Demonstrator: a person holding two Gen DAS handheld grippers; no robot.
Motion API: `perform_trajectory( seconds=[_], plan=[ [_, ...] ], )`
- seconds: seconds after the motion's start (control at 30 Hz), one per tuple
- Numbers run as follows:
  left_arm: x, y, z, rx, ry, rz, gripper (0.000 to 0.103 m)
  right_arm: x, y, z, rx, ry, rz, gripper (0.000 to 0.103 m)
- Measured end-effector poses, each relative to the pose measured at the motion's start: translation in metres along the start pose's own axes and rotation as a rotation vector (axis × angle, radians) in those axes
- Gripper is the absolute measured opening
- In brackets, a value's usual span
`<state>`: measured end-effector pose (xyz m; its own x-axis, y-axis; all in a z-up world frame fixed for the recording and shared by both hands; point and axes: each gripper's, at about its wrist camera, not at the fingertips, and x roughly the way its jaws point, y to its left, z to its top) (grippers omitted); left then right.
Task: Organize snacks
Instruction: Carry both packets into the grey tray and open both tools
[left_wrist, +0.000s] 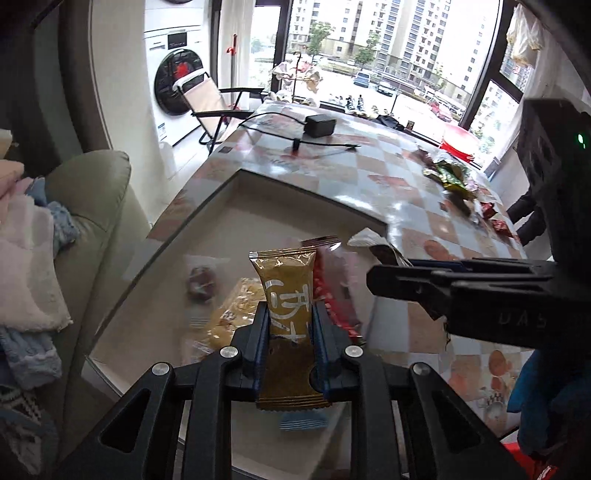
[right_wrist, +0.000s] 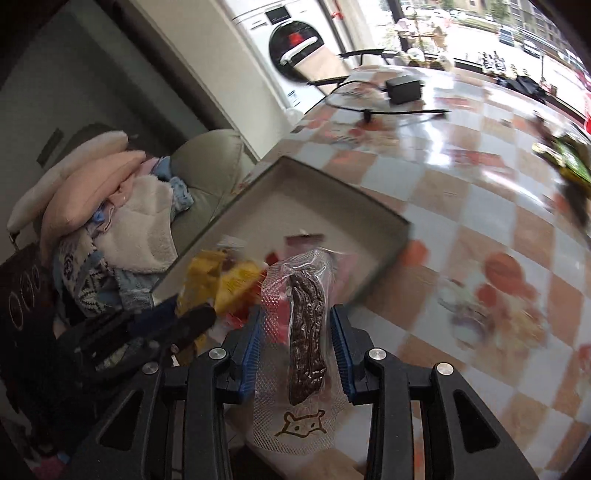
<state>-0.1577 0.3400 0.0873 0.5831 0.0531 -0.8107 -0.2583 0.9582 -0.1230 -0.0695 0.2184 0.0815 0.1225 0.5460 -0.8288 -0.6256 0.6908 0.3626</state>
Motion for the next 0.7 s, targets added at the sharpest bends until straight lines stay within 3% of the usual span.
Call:
perform_trajectory(
  seconds=[0.1,0.17,0.2,0.23,0.27,0.33,0.37,0.53,0.7],
  plan=[
    [0.02,0.009,-0.006,-0.002,0.042,0.033,0.028,0.029,0.02,0.014,-0.022,0.027,-0.025,0.037],
    [0.027,0.011,-0.01,-0.003,0.053,0.05,0.053,0.045,0.027,0.021,-0.038,0.046,-0.054,0.041],
    [0.029,0.014,-0.012,-0.009,0.05,0.059,0.078,0.051,0.029,0.024,-0.045,0.06,-0.068,0.047],
    [0.028,0.017,-0.013,-0.015,0.035,0.065,0.086,0.057,0.029,0.027,-0.047,0.074,-0.082,0.056],
    [0.027,0.018,-0.014,-0.015,0.021,0.07,0.086,0.059,0.028,0.028,-0.042,0.083,-0.091,0.063],
    [0.027,0.02,-0.013,-0.019,0.024,0.098,0.086,0.06,0.024,0.031,-0.028,0.084,-0.104,0.092],
    [0.029,0.022,-0.012,-0.024,0.028,0.12,0.087,0.059,0.022,0.032,-0.023,0.075,-0.115,0.095],
    [0.029,0.027,-0.014,-0.066,0.02,0.194,0.101,0.048,0.015,0.03,-0.006,0.066,-0.172,0.097],
    [0.024,0.028,-0.017,-0.072,0.022,0.221,0.102,0.037,0.013,0.021,-0.004,0.065,-0.22,0.097]
  ],
)
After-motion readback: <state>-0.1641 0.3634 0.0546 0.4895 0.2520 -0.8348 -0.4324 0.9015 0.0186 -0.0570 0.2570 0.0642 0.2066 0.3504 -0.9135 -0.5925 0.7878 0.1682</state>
